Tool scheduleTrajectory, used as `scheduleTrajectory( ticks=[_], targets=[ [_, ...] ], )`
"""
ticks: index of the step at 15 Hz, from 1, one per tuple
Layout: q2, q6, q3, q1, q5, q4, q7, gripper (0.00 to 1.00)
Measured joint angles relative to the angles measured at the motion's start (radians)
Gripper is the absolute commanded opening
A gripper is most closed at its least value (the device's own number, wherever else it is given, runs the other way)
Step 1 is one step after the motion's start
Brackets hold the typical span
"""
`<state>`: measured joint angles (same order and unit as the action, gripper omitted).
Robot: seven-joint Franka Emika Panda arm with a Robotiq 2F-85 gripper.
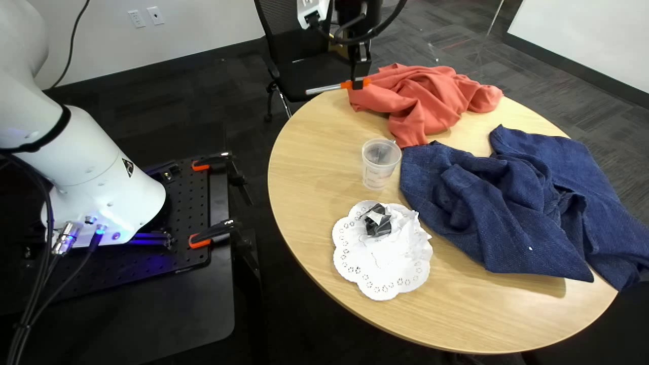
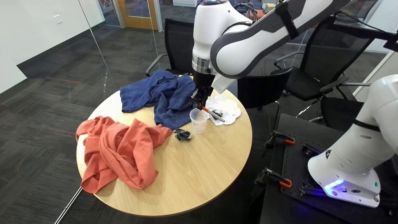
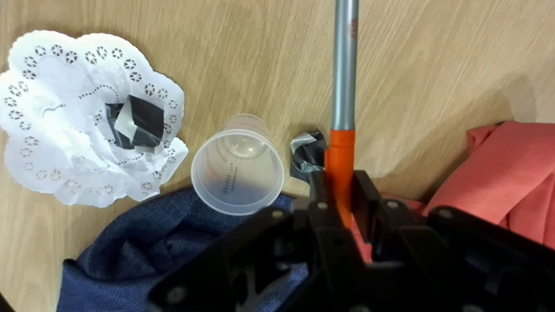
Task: Put the marker in the colourless cup
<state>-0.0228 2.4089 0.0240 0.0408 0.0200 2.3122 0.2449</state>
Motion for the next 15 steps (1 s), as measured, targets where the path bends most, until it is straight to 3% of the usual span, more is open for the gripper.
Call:
scheduleTrajectory(
  ticks=[5,6,10,15],
  targets=[
    [-0.014,-0.052,0.008,0.007,-0.009,-0.044,-0.001,0.17],
    [-0.016,-0.052,0.008,0.007,-0.009,-0.044,-0.001,0.04],
    [-0.022,-0.035,0.008,0.007,-0.013,-0.042,0.020,0.04],
    [-0.049,0.127,0.007,0.012,-0.169,-0.023,0.286,0.04]
  ],
)
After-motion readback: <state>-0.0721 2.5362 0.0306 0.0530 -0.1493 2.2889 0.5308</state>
